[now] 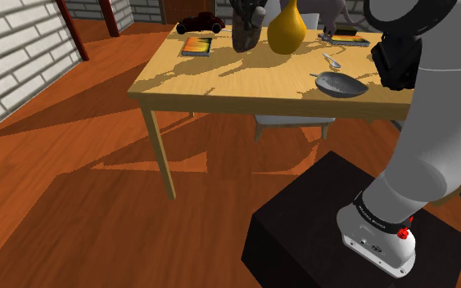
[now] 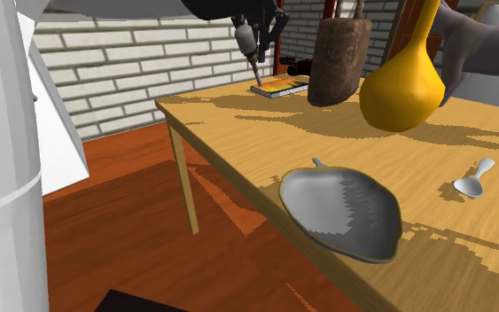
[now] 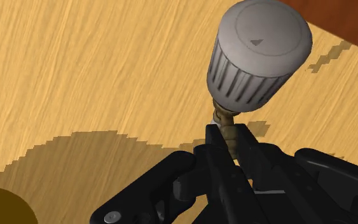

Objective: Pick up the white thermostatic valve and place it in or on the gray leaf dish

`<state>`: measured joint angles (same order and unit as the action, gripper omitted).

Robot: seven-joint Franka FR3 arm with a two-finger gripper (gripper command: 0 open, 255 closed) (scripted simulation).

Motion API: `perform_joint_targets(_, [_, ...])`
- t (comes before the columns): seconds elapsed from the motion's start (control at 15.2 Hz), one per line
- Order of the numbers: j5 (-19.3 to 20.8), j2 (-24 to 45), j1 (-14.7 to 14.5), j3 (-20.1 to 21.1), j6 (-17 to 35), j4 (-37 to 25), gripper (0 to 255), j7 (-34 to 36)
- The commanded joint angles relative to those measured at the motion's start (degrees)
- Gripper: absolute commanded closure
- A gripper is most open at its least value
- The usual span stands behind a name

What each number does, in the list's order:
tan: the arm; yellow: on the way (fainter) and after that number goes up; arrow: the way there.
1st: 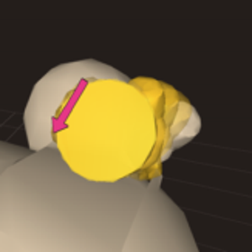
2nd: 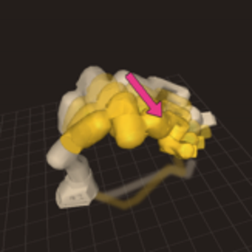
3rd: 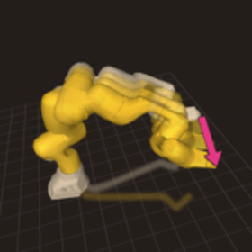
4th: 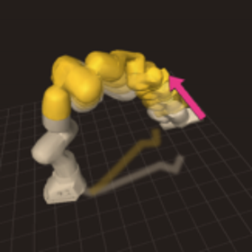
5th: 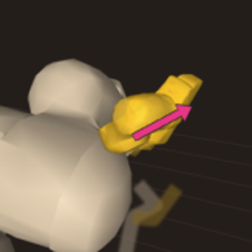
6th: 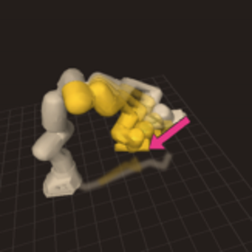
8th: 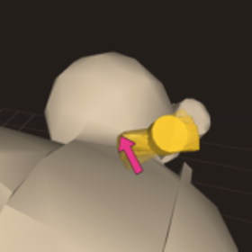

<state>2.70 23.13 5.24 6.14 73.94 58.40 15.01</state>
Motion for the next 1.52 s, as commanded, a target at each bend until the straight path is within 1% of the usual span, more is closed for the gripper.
perform_joint_targets(0.0, [-0.3,-2.9,0.8,-0.2,0.8,3.7,255,-0.9])
perform_joint_targets(0.13, [-0.7,-8.5,2.4,-0.7,3.4,11.9,255,-2.6])
perform_joint_targets(0.26, [-1.0,-13.4,3.7,-1.3,5.4,18.7,255,-4.4])
perform_joint_targets(0.59, [-1.3,-23.6,6.5,-3.5,8.5,31.9,255,-9.2])
perform_joint_targets(0.99, [-0.3,-33.7,9.3,-6.8,10.2,43.5,255,-15.3])
perform_joint_targets(1.45, [2.3,-43.4,12.5,-11.6,10.7,53.2,255,-22.9])
